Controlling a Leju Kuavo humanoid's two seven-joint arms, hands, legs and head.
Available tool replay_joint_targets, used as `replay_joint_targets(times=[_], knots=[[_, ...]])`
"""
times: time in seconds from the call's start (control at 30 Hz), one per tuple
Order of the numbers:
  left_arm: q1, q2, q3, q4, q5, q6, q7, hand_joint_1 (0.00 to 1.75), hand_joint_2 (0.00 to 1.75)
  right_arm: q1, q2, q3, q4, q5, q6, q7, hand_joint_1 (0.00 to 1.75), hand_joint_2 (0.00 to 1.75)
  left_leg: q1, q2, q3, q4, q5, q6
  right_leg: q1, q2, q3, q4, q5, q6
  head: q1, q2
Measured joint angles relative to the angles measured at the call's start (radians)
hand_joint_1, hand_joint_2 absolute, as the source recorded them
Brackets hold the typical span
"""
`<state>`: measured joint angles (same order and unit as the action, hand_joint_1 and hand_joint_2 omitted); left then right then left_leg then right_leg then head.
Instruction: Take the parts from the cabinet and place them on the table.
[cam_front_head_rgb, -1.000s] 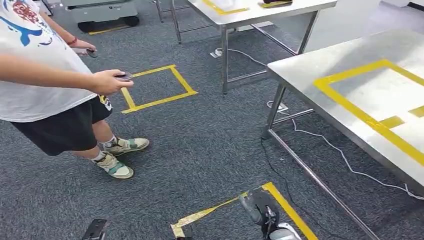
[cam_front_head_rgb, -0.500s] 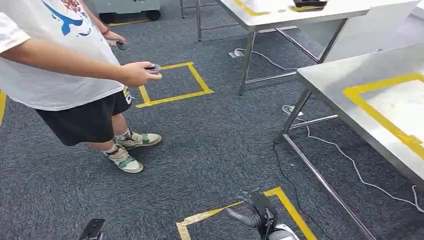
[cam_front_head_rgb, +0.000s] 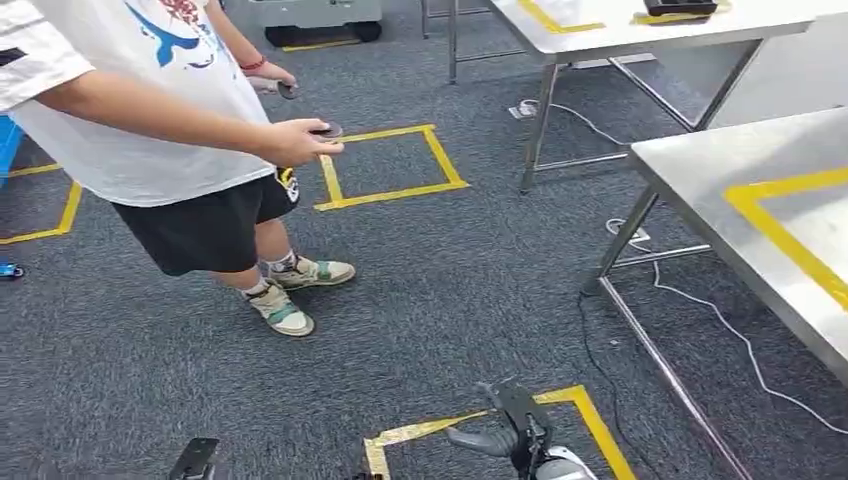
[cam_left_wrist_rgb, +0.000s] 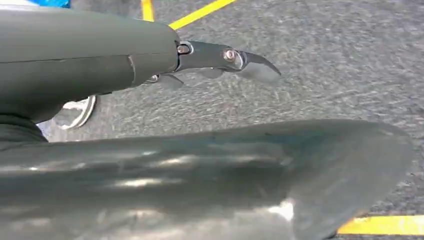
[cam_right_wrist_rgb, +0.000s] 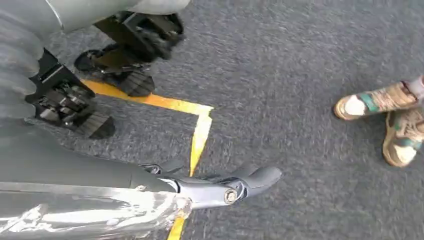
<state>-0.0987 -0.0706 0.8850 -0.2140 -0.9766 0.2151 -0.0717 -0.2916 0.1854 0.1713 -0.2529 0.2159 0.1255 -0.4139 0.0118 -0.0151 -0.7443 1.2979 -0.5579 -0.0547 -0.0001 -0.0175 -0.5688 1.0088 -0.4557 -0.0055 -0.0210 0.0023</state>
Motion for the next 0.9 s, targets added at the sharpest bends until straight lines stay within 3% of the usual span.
replay_joint_targets(times=[0.03, 0.1, 0.13, 0.17, 0.23, 0.3, 0.33, 0.37, 0.4, 0.47, 0.5, 0.53, 0.57, 0.6, 0.63, 0.67, 0.7, 0.8, 0.83, 0.87, 0.9], knots=[[0.002, 0.000, 0.000, 0.000, 0.000, -0.001, 0.000, 0.00, 0.00, 0.000, 0.000, 0.000, 0.000, 0.000, 0.005, 0.000, 0.00, 1.75, 0.000, 0.002, 0.021, -0.040, 0.034, 0.000, 0.000, -0.009, 0.000, 0.000, 0.000, 0.000, 0.000, 0.000], [0.001, 0.001, 0.000, 0.000, 0.000, -0.002, 0.000, 0.00, 0.00, -0.002, 0.000, 0.000, 0.000, 0.000, 0.007, -0.003, 0.00, 1.75, 0.000, 0.019, 0.110, -0.207, 0.117, 0.003, 0.000, -0.027, 0.004, 0.000, -0.002, 0.004, 0.000, 0.000], [0.000, 0.001, 0.000, 0.000, 0.000, -0.003, 0.000, 0.00, 0.00, -0.003, 0.000, 0.000, -0.001, 0.001, 0.007, -0.006, 0.00, 1.75, -0.002, 0.061, 0.154, -0.279, 0.138, 0.005, 0.004, -0.032, 0.006, 0.001, -0.004, 0.008, 0.000, 0.000], [-0.006, 0.000, 0.000, 0.000, 0.000, -0.006, 0.000, 0.00, 0.00, -0.003, 0.000, 0.000, -0.002, 0.002, 0.006, -0.010, 0.00, 1.75, -0.009, 0.067, 0.167, -0.318, 0.127, 0.010, 0.013, -0.038, 0.001, 0.010, -0.010, 0.016, -0.002, 0.000], [-0.004, 0.000, 0.000, 0.000, -0.002, -0.008, 0.000, 0.00, 0.00, -0.003, 0.000, 0.000, -0.002, 0.003, 0.005, -0.011, 0.00, 1.75, -0.009, 0.051, 0.158, -0.311, 0.129, 0.027, 0.013, -0.053, 0.005, 0.004, -0.009, 0.022, 0.003, 0.000], [0.001, 0.000, 0.000, 0.000, -0.003, -0.008, 0.000, 0.00, 0.00, -0.004, 0.003, 0.000, -0.002, 0.003, 0.004, -0.012, 0.00, 1.75, -0.007, 0.037, 0.160, -0.316, 0.135, 0.040, 0.008, -0.060, 0.010, 0.003, -0.013, 0.035, 0.001, 0.000], [0.001, -0.002, 0.000, 0.000, -0.003, -0.008, 0.000, 0.00, 0.00, -0.004, 0.003, 0.000, -0.004, 0.003, 0.004, -0.012, 0.00, 1.75, -0.004, 0.030, 0.161, -0.317, 0.136, 0.045, 0.007, -0.027, -0.002, 0.021, -0.028, 0.043, 0.005, 0.000], [-0.001, -0.001, 0.000, 0.000, -0.003, -0.008, 0.000, 0.00, 0.00, -0.005, 0.003, 0.000, -0.005, 0.003, 0.004, -0.013, 0.00, 1.75, -0.002, 0.024, 0.161, -0.317, 0.137, 0.052, 0.006, 0.002, -0.022, 0.070, -0.058, 0.046, 0.008, 0.000], [-0.003, 0.000, 0.000, 0.000, -0.003, -0.008, 0.000, 0.00, 0.00, -0.004, 0.002, 0.000, -0.005, 0.003, 0.004, -0.013, 0.00, 1.75, -0.002, 0.016, 0.160, -0.317, 0.137, 0.055, 0.005, 0.012, -0.055, 0.146, -0.096, 0.046, 0.009, 0.000], [-0.003, 0.000, 0.000, 0.000, -0.003, -0.011, 0.000, 0.00, 0.00, 0.001, 0.002, 0.000, -0.004, 0.004, 0.004, -0.013, 0.00, 1.75, -0.004, -0.002, 0.160, -0.317, 0.137, 0.056, 0.005, 0.014, -0.131, 0.303, -0.157, 0.047, 0.008, 0.000], [-0.001, 0.000, 0.000, 0.000, -0.003, -0.013, 0.000, 0.00, 0.00, 0.003, 0.002, 0.000, -0.004, 0.004, 0.005, -0.014, 0.00, 1.75, -0.004, -0.010, 0.160, -0.316, 0.137, 0.056, 0.005, 0.014, -0.149, 0.331, -0.158, 0.047, 0.008, 0.000], [0.000, 0.000, 0.000, 0.000, -0.003, -0.013, 0.000, 0.00, 0.00, 0.003, 0.002, 0.000, -0.004, 0.004, 0.006, -0.015, 0.00, 1.75, -0.004, -0.020, 0.161, -0.316, 0.137, 0.056, 0.005, 0.014, -0.141, 0.307, -0.133, 0.046, 0.008, 0.000], [0.000, 0.000, 0.000, 0.000, -0.003, -0.013, 0.000, 0.00, 0.00, 0.003, 0.002, 0.000, -0.004, 0.004, 0.006, -0.015, 0.00, 1.75, -0.003, -0.030, 0.161, -0.316, 0.138, 0.056, 0.004, 0.015, -0.114, 0.246, -0.093, 0.045, 0.008, 0.000], [0.000, -0.002, 0.000, 0.000, -0.004, -0.013, 0.000, 0.00, 0.00, 0.002, 0.002, 0.000, -0.005, 0.004, 0.006, -0.015, 0.00, 1.75, -0.001, -0.043, 0.163, -0.315, 0.138, 0.054, 0.000, 0.023, -0.064, 0.145, -0.041, 0.043, 0.008, 0.000], [-0.001, -0.003, 0.000, 0.000, -0.005, -0.013, 0.000, 0.00, 0.00, 0.001, 0.002, 0.000, -0.005, 0.004, 0.006, -0.016, 0.00, 1.75, 0.000, -0.051, 0.163, -0.315, 0.137, 0.050, -0.005, 0.047, -0.023, 0.063, -0.007, 0.045, 0.009, 0.000], [-0.001, -0.002, 0.000, 0.000, -0.005, -0.013, 0.000, 0.00, 0.00, -0.001, 0.002, 0.000, -0.005, 0.004, 0.006, -0.016, 0.00, 1.75, 0.000, -0.056, 0.161, -0.314, 0.138, 0.045, -0.012, 0.082, -0.007, 0.024, -0.014, 0.047, 0.009, 0.000], [-0.003, 0.000, 0.000, 0.000, -0.005, -0.013, 0.000, 0.00, 0.00, -0.002, 0.002, 0.000, -0.005, 0.004, 0.008, -0.017, 0.00, 1.75, -0.004, -0.065, 0.153, -0.308, 0.140, 0.037, -0.013, 0.097, 0.002, 0.014, -0.018, 0.044, 0.008, 0.000], [0.000, 0.000, 0.000, 0.000, -0.006, -0.013, 0.000, 0.00, 0.00, 0.002, 0.002, 0.000, -0.004, 0.005, 0.009, -0.018, 0.00, 1.75, 0.006, -0.083, 0.145, -0.318, 0.152, 0.017, -0.002, 0.076, -0.003, 0.020, -0.012, 0.025, 0.006, 0.000], [0.000, 0.001, 0.000, 0.000, -0.006, -0.013, 0.000, 0.00, 0.00, 0.000, 0.003, 0.000, -0.005, 0.006, 0.009, -0.018, 0.00, 1.75, 0.008, -0.079, 0.142, -0.313, 0.145, 0.012, -0.009, 0.065, 0.000, 0.011, -0.005, 0.014, 0.008, 0.000], [0.000, -0.003, 0.000, 0.000, -0.006, -0.014, 0.000, 0.00, 0.00, -0.004, 0.003, 0.000, -0.005, 0.007, 0.010, -0.018, 0.00, 1.75, 0.002, -0.037, 0.129, -0.281, 0.121, 0.011, -0.008, 0.057, 0.000, 0.011, -0.004, 0.010, 0.004, 0.000], [-0.004, -0.004, 0.000, 0.000, -0.006, -0.014, 0.000, 0.00, 0.00, -0.006, 0.004, 0.000, -0.005, 0.008, 0.010, -0.019, 0.00, 1.75, 0.001, -0.018, 0.098, -0.219, 0.084, 0.009, -0.006, 0.047, -0.001, 0.011, -0.005, 0.001, -0.003, 0.000]])
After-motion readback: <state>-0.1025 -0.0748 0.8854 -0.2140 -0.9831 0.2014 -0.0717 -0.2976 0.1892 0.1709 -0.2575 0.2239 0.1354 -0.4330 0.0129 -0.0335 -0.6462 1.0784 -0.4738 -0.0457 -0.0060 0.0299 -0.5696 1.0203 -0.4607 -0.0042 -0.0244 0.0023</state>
